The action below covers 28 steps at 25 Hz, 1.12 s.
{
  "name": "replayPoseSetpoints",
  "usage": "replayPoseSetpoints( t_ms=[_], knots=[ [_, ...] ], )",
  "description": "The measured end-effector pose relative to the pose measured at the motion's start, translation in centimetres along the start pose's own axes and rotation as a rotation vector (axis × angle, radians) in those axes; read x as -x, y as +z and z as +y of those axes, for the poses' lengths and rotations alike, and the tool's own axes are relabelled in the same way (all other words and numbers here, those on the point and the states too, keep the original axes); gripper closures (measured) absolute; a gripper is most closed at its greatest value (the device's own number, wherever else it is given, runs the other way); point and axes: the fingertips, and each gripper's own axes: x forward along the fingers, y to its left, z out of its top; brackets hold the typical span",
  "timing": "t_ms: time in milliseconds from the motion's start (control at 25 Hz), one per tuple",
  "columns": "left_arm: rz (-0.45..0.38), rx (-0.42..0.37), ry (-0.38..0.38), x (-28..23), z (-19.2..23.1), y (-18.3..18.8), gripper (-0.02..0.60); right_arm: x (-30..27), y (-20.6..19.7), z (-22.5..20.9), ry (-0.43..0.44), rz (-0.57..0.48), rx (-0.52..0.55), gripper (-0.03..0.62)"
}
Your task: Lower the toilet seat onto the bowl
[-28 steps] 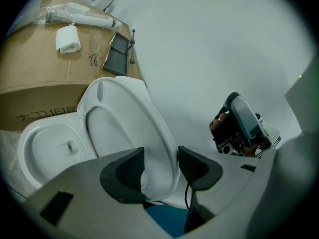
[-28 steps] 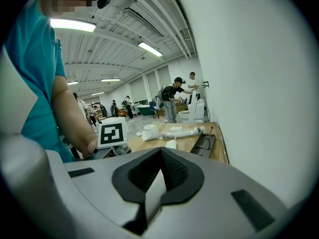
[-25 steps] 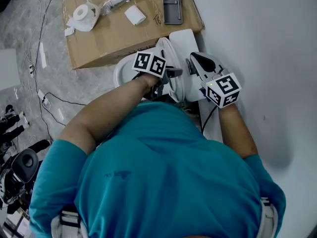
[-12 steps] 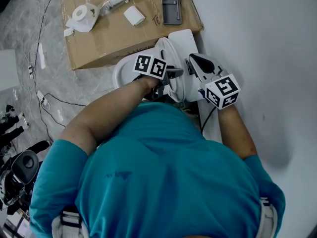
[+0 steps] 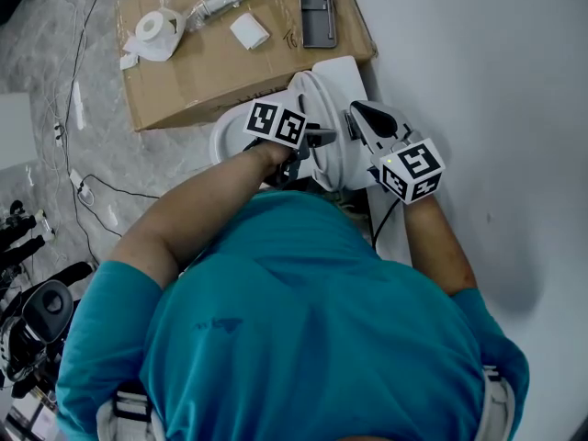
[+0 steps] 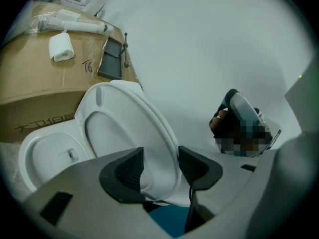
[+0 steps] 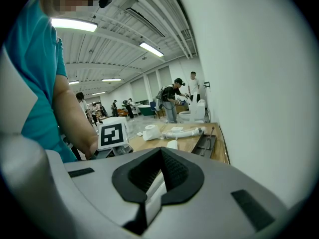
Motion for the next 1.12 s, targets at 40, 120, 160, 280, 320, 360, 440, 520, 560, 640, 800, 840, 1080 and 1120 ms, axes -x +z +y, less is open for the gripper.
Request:
replayPoseSetpoints(
  t_ms=[40,120,160,280,320,360,440,520,560,640,800,840,1080,1120],
  knots=[
    [-0.002,0.004,0.0,0.2,0.1,-0.1,0.359,0.0,0.0,0.0,0.0,-0.001,0.002,0.605],
    [-0.009,0.015,-0.004,0.5,0.2,-0.4,0.359,0.1,-0.1,-0.1,-0.002,-0.002,0.001,0.605],
    [-0.012,0.019,-0.004,0.7,0.3,-0.5,0.359,0.1,-0.1,-0.2,-0.003,-0.003,0.0,0.605],
    [-0.015,0.018,0.008,1.1,0.5,-0.7,0.359,0.0,-0.2,-0.1,0.0,-0.002,-0.001,0.605],
    [-0.015,0.016,0.013,1.3,0.6,-0.7,0.359,-0.1,-0.2,-0.1,0.002,-0.001,0.0,0.605],
    [-0.015,0.014,0.016,1.4,0.7,-0.8,0.359,-0.2,-0.2,0.0,0.003,0.0,0.0,0.605],
    [-0.015,0.015,0.019,1.9,0.9,-1.0,0.359,-0.5,-0.1,0.1,0.006,0.0,0.0,0.605],
    [-0.017,0.017,0.018,2.4,1.0,-1.1,0.359,-0.8,0.1,0.4,0.013,0.0,0.003,0.605],
    [-0.018,0.018,0.018,2.6,1.1,-1.2,0.359,-0.9,0.2,0.5,0.016,0.001,0.006,0.605],
    [-0.017,0.016,0.02,2.9,1.3,-1.4,0.359,-1.1,0.2,0.8,0.021,0.003,0.01,0.605],
    [-0.016,0.014,0.024,3.6,1.5,-1.7,0.359,-1.7,0.3,1.3,0.029,0.007,0.015,0.605],
    [-0.016,0.014,0.025,3.8,1.6,-1.8,0.359,-1.8,0.4,1.5,0.032,0.007,0.016,0.605],
    [-0.023,0.023,0.026,5.1,2.3,-2.4,0.359,-2.8,0.8,2.5,0.046,0.009,0.023,0.605],
    [-0.025,0.024,0.025,5.3,2.4,-2.6,0.359,-3.0,0.8,2.6,0.047,0.009,0.025,0.605]
  ],
)
